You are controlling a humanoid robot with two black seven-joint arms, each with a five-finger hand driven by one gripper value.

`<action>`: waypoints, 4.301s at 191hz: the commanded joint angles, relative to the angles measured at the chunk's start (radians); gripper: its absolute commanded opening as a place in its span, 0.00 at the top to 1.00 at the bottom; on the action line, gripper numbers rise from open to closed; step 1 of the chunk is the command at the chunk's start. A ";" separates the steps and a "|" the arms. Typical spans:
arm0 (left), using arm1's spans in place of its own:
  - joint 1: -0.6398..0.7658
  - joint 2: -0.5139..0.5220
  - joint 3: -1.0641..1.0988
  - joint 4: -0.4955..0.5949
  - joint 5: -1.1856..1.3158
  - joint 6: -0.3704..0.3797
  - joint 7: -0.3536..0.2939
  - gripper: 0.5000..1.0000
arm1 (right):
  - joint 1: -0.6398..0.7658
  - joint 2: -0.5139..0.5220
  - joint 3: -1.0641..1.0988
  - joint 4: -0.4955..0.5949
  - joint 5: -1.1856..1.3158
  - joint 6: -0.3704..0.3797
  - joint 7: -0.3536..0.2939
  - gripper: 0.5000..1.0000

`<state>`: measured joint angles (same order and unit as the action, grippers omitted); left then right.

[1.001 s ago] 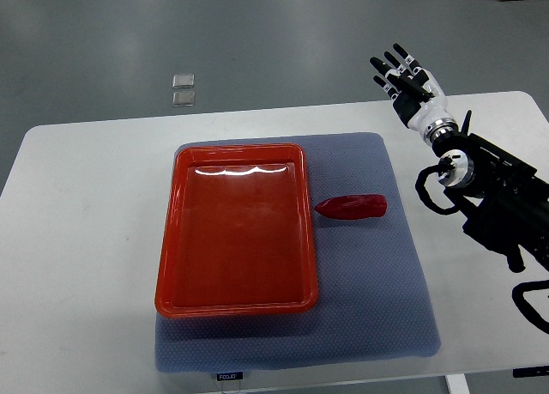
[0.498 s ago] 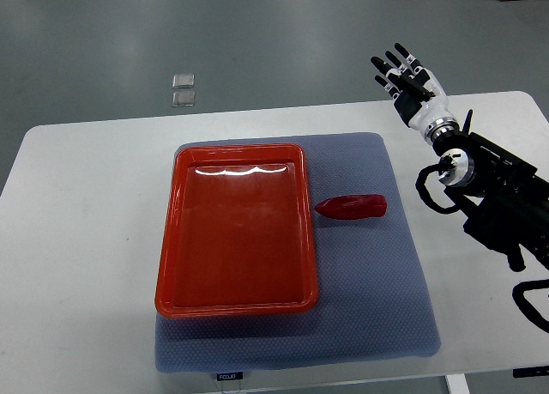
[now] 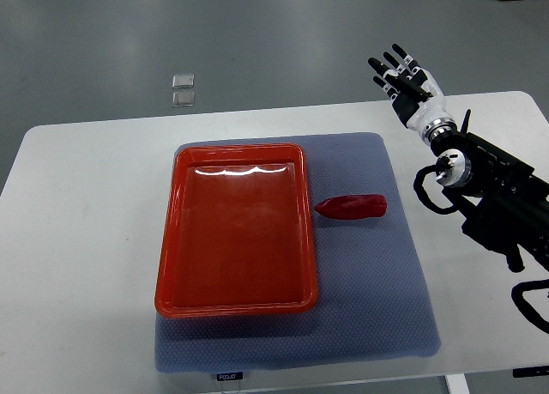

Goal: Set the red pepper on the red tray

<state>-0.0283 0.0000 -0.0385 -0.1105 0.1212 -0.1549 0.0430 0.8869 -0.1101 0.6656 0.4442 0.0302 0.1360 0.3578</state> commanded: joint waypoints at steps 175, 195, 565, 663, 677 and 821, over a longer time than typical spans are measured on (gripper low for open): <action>-0.001 0.000 -0.001 0.000 0.000 0.000 0.000 0.00 | 0.285 -0.273 -0.627 0.334 -0.553 -0.015 -0.224 0.17; -0.001 0.000 -0.003 0.000 0.000 0.000 0.000 0.00 | 0.363 -0.333 -0.733 0.406 -0.587 0.020 -0.281 0.17; -0.001 0.000 -0.008 0.000 0.000 0.000 0.000 0.00 | 0.348 -0.336 -0.916 0.607 -0.961 0.106 -0.384 0.50; -0.001 0.000 -0.008 0.000 0.000 0.000 0.000 0.00 | 0.349 -0.335 -0.917 0.614 -1.053 0.120 -0.382 0.96; -0.001 0.000 -0.008 0.000 0.000 0.000 0.000 0.00 | 0.356 -0.338 -0.916 0.614 -1.053 0.120 -0.382 0.97; -0.001 0.000 -0.008 0.000 0.000 0.000 0.000 0.00 | 0.511 -0.217 -0.813 0.536 -1.044 0.088 -0.332 0.95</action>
<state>-0.0292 0.0000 -0.0448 -0.1104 0.1212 -0.1549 0.0429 1.3991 -0.3835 -0.1750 1.0013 -1.0151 0.2308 0.0205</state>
